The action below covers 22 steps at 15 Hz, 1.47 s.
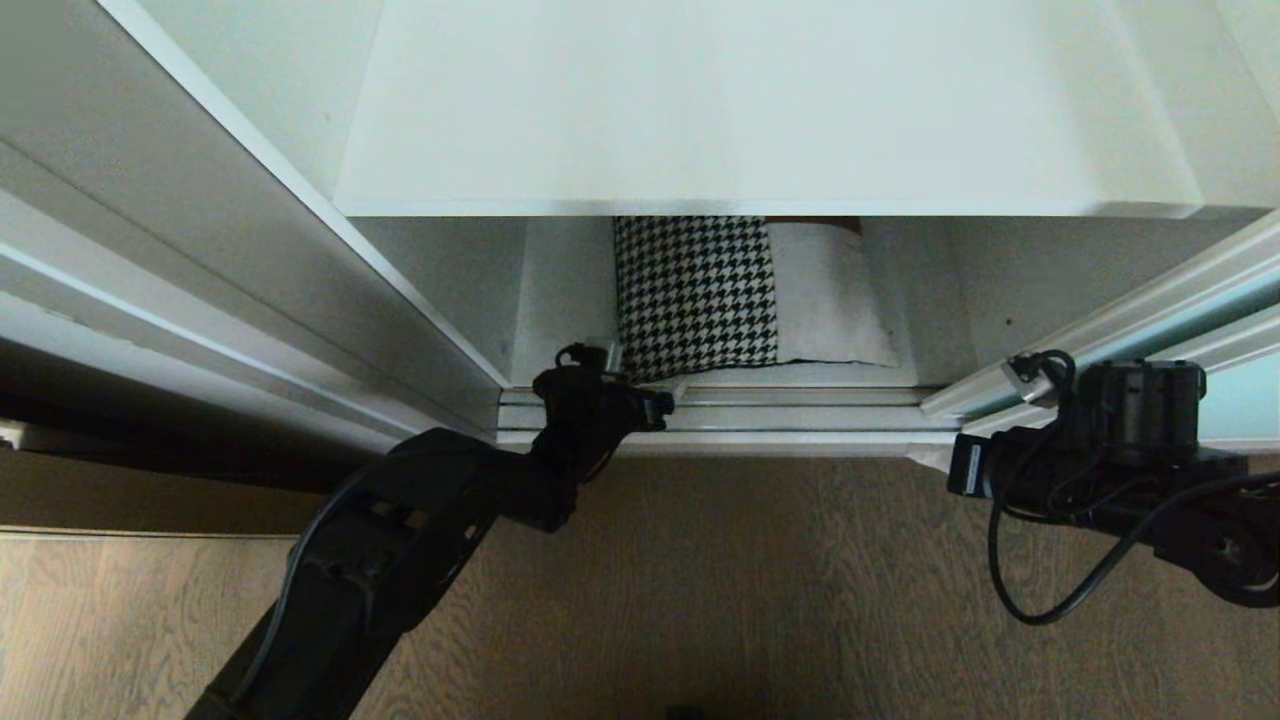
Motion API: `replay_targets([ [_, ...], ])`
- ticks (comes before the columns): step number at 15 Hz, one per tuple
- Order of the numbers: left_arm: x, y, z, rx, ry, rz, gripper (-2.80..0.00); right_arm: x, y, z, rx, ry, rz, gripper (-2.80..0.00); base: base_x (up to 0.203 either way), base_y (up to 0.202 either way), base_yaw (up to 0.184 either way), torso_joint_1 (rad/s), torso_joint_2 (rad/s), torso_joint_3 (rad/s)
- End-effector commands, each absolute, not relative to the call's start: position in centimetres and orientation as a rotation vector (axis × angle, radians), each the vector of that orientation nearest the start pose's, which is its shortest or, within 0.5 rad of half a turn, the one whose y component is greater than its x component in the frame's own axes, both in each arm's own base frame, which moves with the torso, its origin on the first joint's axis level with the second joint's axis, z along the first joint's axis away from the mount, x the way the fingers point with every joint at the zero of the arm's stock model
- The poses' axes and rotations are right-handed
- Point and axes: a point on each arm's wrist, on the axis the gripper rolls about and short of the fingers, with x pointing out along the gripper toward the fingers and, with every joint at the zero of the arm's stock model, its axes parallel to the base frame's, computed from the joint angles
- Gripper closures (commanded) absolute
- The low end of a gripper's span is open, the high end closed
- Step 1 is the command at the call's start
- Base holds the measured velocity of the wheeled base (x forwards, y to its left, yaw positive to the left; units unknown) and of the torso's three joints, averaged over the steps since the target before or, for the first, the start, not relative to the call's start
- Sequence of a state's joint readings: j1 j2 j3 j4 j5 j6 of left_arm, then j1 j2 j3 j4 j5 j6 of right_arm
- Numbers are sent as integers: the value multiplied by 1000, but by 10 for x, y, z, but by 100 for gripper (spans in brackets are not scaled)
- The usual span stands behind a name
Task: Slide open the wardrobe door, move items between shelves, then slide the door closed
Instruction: Place the pillow on the higher shelf
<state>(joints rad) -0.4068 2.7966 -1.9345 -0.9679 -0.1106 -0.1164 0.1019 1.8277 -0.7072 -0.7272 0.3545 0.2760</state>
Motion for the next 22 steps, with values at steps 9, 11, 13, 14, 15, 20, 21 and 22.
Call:
replay_targets([
  [9,509,-221,32,-108,13,-431,-280,311,40,125,315,461,407,0,0,0,0,0,0,0],
  [11,508,-222,37,-103,29,-386,-280,312,39,123,315,466,405,0,0,0,0,0,0,0],
  [13,508,-223,38,-104,23,-390,-280,313,39,123,313,465,405,0,0,0,0,0,0,0],
  [14,508,-224,38,-105,18,-395,-280,313,39,123,313,463,407,0,0,0,0,0,0,0],
  [15,508,-224,40,-108,14,-399,0,313,39,123,314,464,409,0,0,0,0,0,0,0],
  [20,507,-225,33,-114,31,-458,0,311,40,123,311,466,416,0,0,0,0,0,0,0],
  [21,507,-226,31,-116,37,-467,0,311,40,123,311,465,418,0,0,0,0,0,0,0],
  [22,507,-226,30,-115,43,-466,0,311,40,122,311,468,418,0,0,0,0,0,0,0],
])
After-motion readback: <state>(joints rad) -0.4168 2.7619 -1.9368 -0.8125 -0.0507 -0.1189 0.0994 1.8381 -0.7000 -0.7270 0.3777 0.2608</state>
